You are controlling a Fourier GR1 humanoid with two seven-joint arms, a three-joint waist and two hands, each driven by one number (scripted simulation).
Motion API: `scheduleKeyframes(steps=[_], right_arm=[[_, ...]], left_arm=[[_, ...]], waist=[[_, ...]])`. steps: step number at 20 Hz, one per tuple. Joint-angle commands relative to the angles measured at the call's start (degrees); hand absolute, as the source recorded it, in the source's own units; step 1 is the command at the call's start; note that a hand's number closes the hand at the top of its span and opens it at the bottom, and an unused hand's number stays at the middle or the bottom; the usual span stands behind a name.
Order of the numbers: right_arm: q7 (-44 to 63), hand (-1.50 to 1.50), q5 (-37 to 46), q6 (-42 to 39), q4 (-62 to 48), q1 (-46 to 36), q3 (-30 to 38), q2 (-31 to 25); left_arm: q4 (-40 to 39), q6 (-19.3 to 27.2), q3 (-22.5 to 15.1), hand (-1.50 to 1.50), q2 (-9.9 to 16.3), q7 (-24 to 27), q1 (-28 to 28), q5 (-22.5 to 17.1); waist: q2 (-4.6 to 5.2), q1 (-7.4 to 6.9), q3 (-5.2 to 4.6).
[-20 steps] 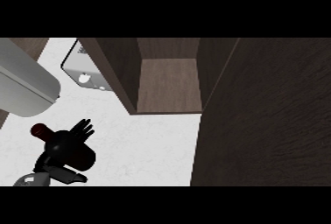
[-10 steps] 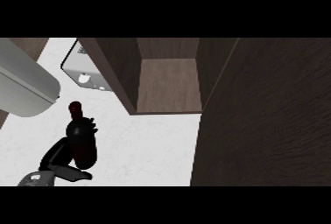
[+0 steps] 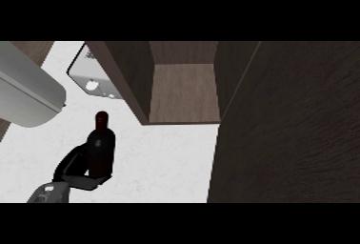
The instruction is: Pick up the wine, place it into the cabinet and close the cabinet
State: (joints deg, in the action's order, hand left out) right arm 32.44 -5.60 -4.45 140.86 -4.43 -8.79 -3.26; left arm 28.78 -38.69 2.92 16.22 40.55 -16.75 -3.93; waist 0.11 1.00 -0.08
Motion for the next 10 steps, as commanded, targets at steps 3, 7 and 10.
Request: scheduleKeyframes(steps=[3, 7, 10], right_arm=[[3.42, -1.50, -2.21, 1.19, 4.96, -0.10, 0.44, 0.38], [2.24, -1.50, -3.60, -0.22, 3.51, 0.53, 2.67, -0.63], [1.03, -1.50, -2.27, 0.00, 2.58, 1.54, 1.81, 0.26]], left_arm=[[-0.29, -11.12, -1.70, 1.50, -0.35, 4.17, -0.13, -0.87], [-2.01, 1.70, 6.98, 1.50, -4.40, 2.02, -0.47, -9.21], [-1.74, 14.03, 14.27, 1.50, -7.40, 2.28, 1.09, -15.42]], waist=[[-0.14, -0.35, -0.01], [-0.06, -0.36, 0.01], [-0.32, -1.18, 0.11]])
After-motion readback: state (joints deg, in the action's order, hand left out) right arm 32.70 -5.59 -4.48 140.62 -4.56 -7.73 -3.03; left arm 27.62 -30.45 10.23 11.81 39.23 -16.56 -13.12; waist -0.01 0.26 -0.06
